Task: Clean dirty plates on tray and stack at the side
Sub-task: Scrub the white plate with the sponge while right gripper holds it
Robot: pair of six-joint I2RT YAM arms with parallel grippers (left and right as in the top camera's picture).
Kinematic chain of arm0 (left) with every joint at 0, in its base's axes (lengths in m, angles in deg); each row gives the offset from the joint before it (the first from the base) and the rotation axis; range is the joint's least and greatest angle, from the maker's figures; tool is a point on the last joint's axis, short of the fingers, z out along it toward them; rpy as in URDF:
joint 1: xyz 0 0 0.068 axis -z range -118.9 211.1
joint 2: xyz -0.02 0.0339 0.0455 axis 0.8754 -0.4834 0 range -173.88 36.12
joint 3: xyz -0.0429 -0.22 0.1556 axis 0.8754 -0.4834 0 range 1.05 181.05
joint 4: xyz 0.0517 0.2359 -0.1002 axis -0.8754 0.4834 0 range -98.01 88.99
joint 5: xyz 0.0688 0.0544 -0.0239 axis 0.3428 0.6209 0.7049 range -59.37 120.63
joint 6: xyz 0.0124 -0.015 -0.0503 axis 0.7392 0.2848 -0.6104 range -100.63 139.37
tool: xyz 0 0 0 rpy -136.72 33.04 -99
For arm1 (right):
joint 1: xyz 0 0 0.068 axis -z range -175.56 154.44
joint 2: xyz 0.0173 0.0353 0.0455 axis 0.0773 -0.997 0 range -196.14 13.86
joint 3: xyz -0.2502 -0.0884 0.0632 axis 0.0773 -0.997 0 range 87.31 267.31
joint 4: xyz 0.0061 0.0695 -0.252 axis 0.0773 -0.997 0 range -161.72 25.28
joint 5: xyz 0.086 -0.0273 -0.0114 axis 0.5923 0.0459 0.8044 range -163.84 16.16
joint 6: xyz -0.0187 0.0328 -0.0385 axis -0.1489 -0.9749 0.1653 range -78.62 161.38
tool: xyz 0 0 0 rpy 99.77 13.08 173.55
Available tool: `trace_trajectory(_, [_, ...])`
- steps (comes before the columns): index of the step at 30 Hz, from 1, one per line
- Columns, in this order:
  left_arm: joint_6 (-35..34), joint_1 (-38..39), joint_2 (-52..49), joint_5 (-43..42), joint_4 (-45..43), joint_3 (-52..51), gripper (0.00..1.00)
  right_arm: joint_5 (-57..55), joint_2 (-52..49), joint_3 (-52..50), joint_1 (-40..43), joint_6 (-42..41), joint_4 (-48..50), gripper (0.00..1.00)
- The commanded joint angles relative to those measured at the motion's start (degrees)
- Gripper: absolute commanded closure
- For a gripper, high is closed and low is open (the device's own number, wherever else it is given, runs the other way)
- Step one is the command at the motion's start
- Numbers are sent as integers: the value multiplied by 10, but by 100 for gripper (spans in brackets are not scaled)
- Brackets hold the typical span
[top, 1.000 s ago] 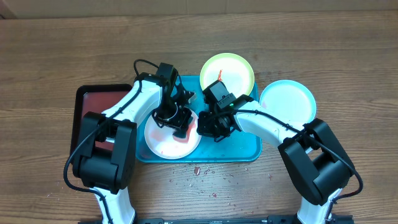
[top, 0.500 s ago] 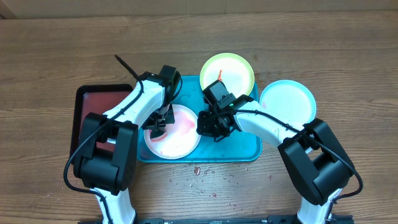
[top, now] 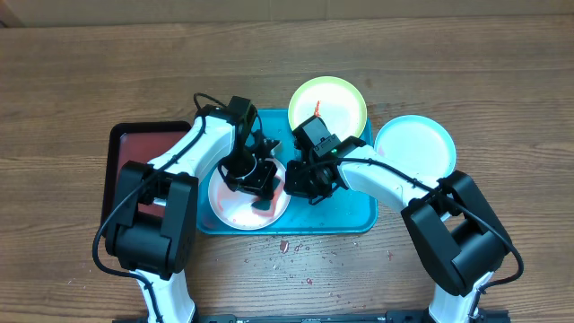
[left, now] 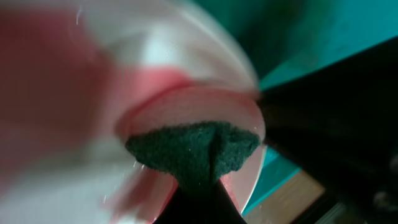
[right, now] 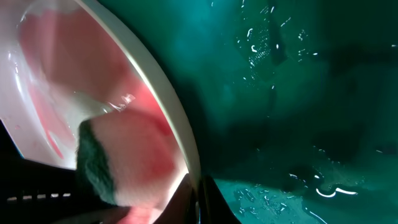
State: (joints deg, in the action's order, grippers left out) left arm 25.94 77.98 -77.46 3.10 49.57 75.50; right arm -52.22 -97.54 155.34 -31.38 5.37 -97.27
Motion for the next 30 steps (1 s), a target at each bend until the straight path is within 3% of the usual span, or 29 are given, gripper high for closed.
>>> trace_trajectory(1, [-53, 2, -7, 41, -33, -3, 96, 2, 9, 2, -1, 1, 5, 96])
trace_trajectory(6, [-365, 2, -7, 426, 0, -3, 96, 2, 9, 2, -1, 1, 5, 96])
trace_trajectory(10, [-472, 2, -7, 547, 62, -3, 96, 1, 9, 2, -1, 1, 5, 96])
trace_trajectory(13, [-485, 2, -7, 554, 74, -3, 96, -1, 9, 2, -1, 1, 5, 96])
trace_trajectory(17, [-445, 2, -7, 485, 63, -3, 96, -1, 9, 2, -1, 1, 5, 96])
trace_trajectory(20, [-257, 2, -7, 296, 15, -3, 96, -1, 9, 2, -1, 1, 5, 96])
trace_trajectory(22, [-80, 2, -7, 87, -5, -3, 96, -1, 9, 2, -1, 1, 5, 96])
trace_trajectory(24, [-2, 2, -7, -12, -7, -3, 96, -1, 9, 2, -1, 1, 5, 96])
trace_trajectory(30, [-15, 2, -7, -13, -45, -3, 96, -1, 9, 2, -1, 1, 3, 96])
